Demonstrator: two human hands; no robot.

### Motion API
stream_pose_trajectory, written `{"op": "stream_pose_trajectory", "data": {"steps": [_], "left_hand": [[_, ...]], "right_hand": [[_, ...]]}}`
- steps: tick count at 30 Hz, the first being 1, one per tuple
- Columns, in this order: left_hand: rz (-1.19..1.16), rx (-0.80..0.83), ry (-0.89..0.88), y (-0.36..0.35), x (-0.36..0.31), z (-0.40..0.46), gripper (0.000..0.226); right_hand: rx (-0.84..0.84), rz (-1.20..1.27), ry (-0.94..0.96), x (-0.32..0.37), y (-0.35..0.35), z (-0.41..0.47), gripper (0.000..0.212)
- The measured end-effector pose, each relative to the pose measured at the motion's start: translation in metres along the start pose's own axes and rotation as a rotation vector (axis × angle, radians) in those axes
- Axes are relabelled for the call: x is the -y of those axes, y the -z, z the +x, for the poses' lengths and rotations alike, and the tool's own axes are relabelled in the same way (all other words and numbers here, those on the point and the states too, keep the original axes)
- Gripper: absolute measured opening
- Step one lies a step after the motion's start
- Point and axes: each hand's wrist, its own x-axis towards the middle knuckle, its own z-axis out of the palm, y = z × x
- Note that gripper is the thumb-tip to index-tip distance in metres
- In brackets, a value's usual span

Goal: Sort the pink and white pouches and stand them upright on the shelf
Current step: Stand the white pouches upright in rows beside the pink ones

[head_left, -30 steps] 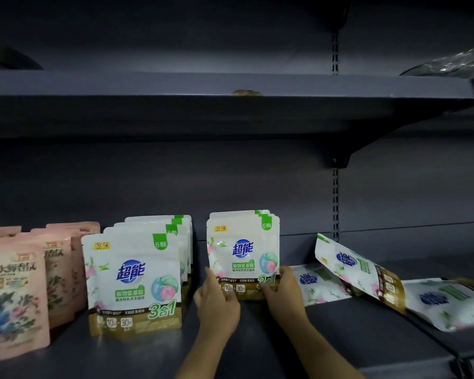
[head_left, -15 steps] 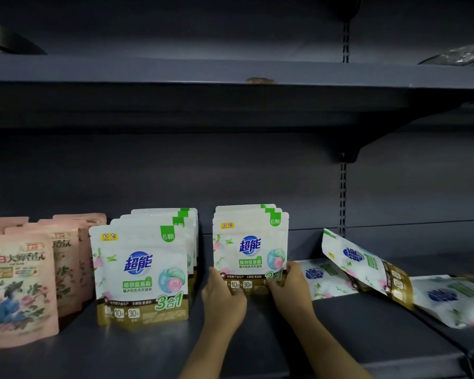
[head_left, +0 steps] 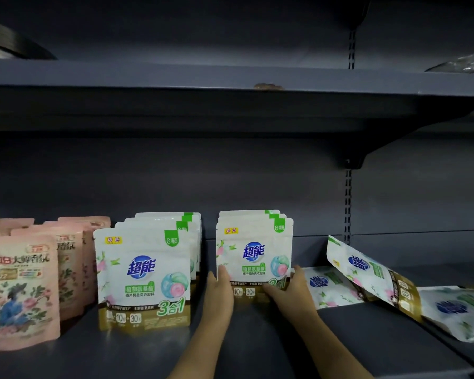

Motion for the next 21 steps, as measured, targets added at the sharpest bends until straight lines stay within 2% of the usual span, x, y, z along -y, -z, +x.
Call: {"op": "stream_pose_trajectory", "data": {"steps": [3, 6, 14, 21], "left_hand": [[-0.138, 0.066, 0.062, 0.002, 0.003, 0.015, 0.071], [-0.179, 0.109, 0.125, 0.003, 0.003, 0.025, 0.075], [-0.202, 0.151, 0.073, 0.001, 0.002, 0.028, 0.064], [-0.259, 0.162, 0.057, -0.002, 0.006, 0.039, 0.062]], "right_hand": [[0.052, -0.010, 0.019, -0.001, -0.002, 0.002, 0.057], [0.057, 0.033, 0.022, -0.002, -0.002, 0.007, 0.052], [0.113, 0.156, -0.016, -0.006, -0.002, 0.015, 0.059], [0.148, 0.155, -0.008, -0.005, -0.003, 0.019, 0.061]]}}
